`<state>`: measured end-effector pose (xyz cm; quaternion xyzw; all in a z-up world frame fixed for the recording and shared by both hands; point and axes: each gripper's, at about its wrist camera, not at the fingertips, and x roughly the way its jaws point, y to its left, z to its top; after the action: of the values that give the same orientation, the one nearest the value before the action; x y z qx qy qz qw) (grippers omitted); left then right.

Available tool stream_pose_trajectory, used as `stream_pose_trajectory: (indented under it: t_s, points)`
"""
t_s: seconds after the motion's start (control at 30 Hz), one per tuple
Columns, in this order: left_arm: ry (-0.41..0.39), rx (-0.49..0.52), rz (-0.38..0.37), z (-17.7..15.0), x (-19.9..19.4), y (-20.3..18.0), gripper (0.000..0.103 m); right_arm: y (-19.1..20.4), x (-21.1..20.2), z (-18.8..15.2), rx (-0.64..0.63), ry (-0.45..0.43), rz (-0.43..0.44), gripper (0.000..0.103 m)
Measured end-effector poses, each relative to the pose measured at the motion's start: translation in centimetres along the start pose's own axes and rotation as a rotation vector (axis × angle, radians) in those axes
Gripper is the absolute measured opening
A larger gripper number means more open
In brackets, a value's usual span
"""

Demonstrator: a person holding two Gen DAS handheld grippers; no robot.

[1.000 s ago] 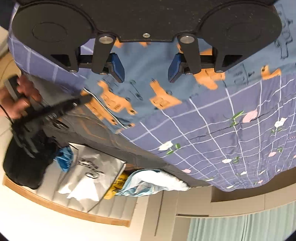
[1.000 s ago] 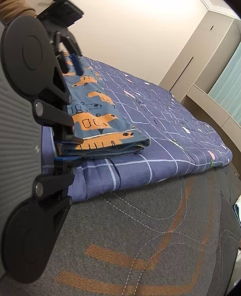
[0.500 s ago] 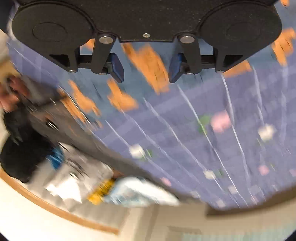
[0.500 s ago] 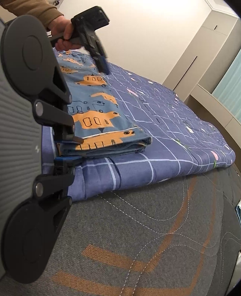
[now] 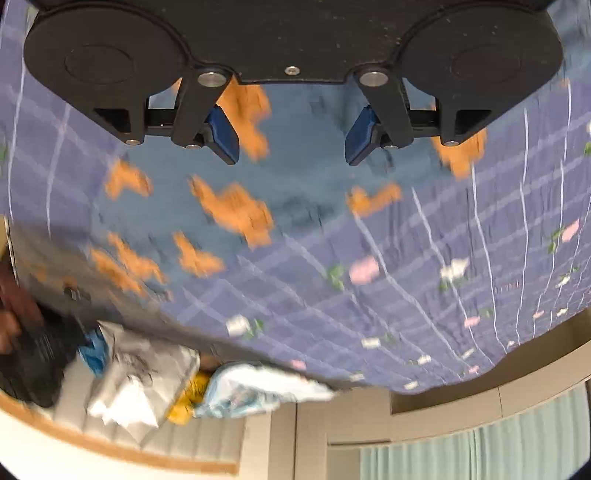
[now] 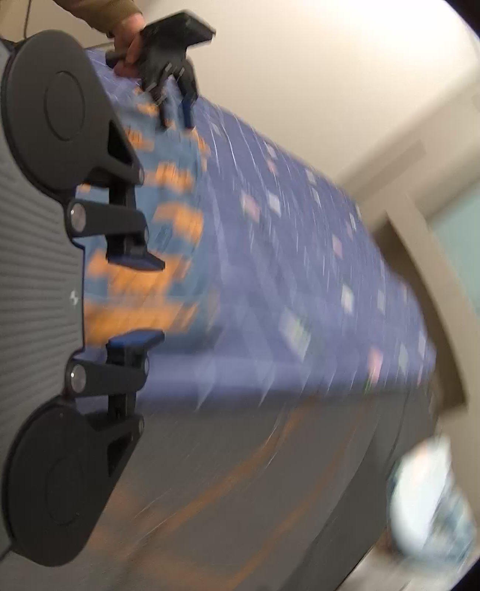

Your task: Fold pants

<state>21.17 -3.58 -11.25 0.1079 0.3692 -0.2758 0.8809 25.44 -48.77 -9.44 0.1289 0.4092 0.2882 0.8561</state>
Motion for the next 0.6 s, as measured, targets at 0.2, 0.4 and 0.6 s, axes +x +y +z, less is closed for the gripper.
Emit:
stream_pose_trajectory:
  t_s: [0.2,0.4,0.6]
  points:
    - [0.047,-0.032,0.040,-4.2,-0.6,-0.6,0.067,14.4,13.3,7.2,-0.387,0.136,0.202,0.052]
    - [0.028,-0.123,0.028,-5.9,-0.8,0.3,0.070,23.6,27.1,10.0,-0.536,0.247,0.278,0.036]
    - [-0.005,-0.137,0.025,-6.4,-0.8,0.3,0.071,25.1,33.4,9.5,-0.608,0.361,0.283,0.036]
